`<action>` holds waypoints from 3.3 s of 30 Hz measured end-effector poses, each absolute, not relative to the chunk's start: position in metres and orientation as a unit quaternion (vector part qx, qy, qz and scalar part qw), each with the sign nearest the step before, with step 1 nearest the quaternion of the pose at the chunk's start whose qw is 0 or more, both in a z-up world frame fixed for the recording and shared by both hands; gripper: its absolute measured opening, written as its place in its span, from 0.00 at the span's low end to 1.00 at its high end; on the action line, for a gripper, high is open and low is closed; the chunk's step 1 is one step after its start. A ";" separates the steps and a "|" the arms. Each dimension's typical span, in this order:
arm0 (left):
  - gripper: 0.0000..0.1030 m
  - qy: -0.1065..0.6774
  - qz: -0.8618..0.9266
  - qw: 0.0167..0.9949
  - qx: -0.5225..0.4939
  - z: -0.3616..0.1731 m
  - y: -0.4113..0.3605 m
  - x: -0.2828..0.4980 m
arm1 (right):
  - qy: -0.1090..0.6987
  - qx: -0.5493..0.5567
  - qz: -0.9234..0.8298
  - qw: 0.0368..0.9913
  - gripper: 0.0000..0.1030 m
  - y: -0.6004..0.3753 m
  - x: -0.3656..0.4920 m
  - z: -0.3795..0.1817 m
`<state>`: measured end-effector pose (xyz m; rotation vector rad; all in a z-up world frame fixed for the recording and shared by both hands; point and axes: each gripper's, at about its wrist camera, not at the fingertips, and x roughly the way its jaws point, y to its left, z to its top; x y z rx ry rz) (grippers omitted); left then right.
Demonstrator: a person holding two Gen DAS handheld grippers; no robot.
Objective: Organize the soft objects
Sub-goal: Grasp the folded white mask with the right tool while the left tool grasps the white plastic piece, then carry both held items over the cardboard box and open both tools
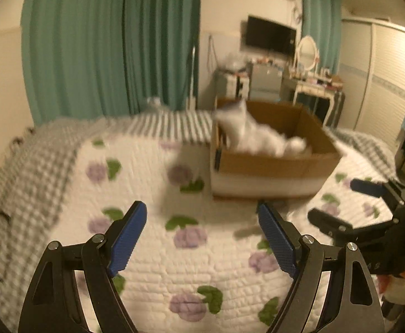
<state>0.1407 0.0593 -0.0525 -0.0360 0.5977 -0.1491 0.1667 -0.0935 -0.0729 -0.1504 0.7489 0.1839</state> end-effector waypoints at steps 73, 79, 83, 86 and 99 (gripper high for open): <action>0.25 0.293 -0.153 0.944 0.005 -0.025 -0.015 0.106 | 0.316 -0.008 0.069 0.946 0.48 -0.169 0.104 -0.018; 0.25 0.247 -0.158 0.956 0.009 0.022 -0.009 0.104 | 0.269 -0.029 0.084 0.959 0.48 -0.156 0.110 0.037; 0.25 0.221 -0.158 0.962 0.018 0.051 -0.010 0.119 | 0.243 -0.041 0.095 0.965 0.48 -0.154 0.132 0.073; 0.25 0.215 -0.158 0.963 0.026 0.060 -0.014 0.139 | 0.234 -0.051 0.098 0.966 0.48 -0.153 0.161 0.091; 0.26 0.266 -0.154 0.950 0.059 0.005 -0.057 0.282 | 0.303 -0.008 0.102 0.947 0.51 -0.172 0.316 0.034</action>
